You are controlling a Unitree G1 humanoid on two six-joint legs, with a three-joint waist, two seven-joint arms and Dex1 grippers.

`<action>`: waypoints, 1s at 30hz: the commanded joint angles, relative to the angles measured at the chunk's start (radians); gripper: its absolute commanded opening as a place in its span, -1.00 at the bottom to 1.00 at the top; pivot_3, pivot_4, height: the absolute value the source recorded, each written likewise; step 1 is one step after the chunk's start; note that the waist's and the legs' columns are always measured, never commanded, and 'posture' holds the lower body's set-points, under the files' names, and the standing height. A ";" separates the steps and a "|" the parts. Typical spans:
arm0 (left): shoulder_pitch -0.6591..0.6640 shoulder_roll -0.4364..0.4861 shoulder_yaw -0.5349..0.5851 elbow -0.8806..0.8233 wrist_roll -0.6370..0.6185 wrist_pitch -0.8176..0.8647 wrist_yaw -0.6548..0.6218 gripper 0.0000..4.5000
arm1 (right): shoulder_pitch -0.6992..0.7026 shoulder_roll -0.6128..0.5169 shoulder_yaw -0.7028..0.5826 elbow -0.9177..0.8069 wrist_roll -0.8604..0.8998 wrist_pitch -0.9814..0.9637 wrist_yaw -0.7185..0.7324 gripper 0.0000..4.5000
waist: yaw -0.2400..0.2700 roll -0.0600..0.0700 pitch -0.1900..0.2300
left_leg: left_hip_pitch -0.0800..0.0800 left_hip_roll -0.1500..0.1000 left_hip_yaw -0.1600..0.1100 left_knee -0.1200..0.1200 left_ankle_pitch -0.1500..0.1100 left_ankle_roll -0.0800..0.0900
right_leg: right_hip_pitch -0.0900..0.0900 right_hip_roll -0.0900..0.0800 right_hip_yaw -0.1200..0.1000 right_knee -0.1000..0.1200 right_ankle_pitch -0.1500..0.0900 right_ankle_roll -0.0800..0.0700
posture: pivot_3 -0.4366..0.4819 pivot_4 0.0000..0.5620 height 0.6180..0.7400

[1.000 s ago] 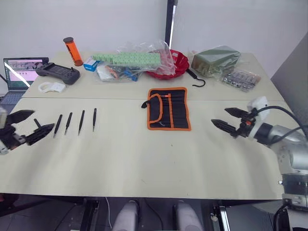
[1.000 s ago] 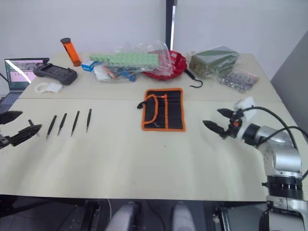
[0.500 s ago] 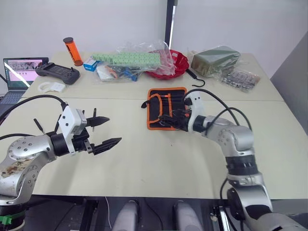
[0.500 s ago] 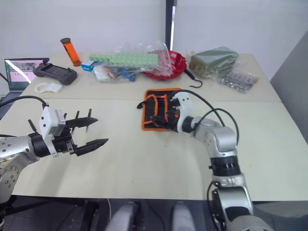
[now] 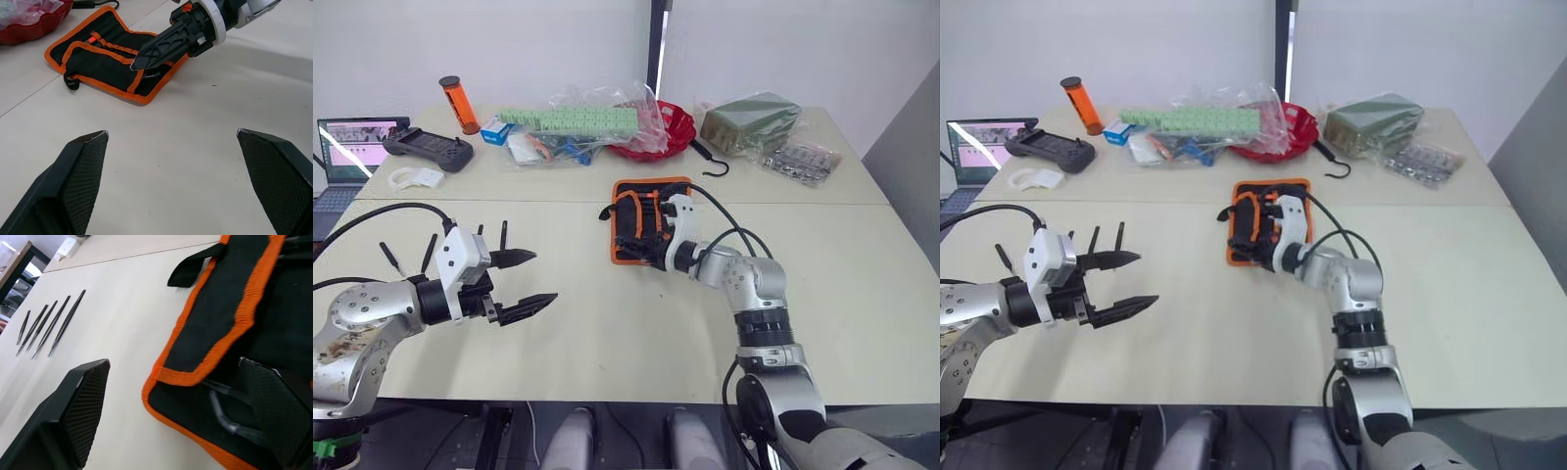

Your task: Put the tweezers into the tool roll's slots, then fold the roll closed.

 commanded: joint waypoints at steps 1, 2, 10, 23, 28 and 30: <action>0.004 0.002 0.023 0.011 0.011 -0.028 -0.005 0.99 | -0.024 0.015 -0.029 0.025 -0.001 -0.061 -0.022 1.00 | 0.001 0.000 0.000 | 0.000 0.000 0.000 0.000 0.000 0.000 | 0.000 0.000 0.000 0.000 0.000 0.000 | -0.05 -0.47 1.00; 0.014 0.005 0.023 0.019 0.021 -0.038 -0.009 0.99 | -0.028 0.019 -0.034 0.042 -0.004 -0.076 -0.027 1.00 | 0.001 0.000 0.000 | 0.000 0.000 0.000 0.000 0.000 0.000 | 0.000 0.000 0.000 0.000 0.000 0.000 | -0.05 -0.47 1.00; 0.016 -0.007 0.036 0.032 0.026 -0.058 0.004 1.00 | -0.069 0.052 -0.063 0.154 0.002 -0.154 -0.035 -0.14 | -0.004 0.000 0.000 | 0.001 0.000 0.000 0.000 0.000 0.000 | 0.000 0.000 0.000 0.000 0.000 0.000 | -0.05 -0.47 1.00; 0.044 0.002 0.055 0.073 0.052 -0.102 -0.018 1.00 | -0.093 -0.049 0.064 0.152 -0.055 -0.179 0.125 -0.99 | -0.005 0.000 0.000 | 0.001 0.000 0.000 0.000 0.000 0.000 | 0.000 0.000 0.000 0.000 0.000 0.000 | -0.05 -0.47 1.00; 0.033 -0.001 0.050 0.087 0.060 -0.112 -0.022 1.00 | -0.103 -0.154 0.171 0.063 -0.055 -0.118 0.274 -0.99 | -0.006 0.000 0.000 | 0.000 0.000 0.000 0.000 0.000 0.000 | 0.000 0.000 0.000 -0.001 0.000 0.000 | -0.05 -0.47 1.00; 0.024 -0.005 0.040 0.089 0.062 -0.112 -0.022 1.00 | -0.099 -0.189 0.203 0.009 -0.039 -0.068 0.323 -0.99 | -0.009 0.000 0.000 | 0.000 0.000 0.000 -0.001 0.000 0.000 | 0.000 0.000 0.000 0.000 0.000 0.000 | -0.05 -0.47 1.00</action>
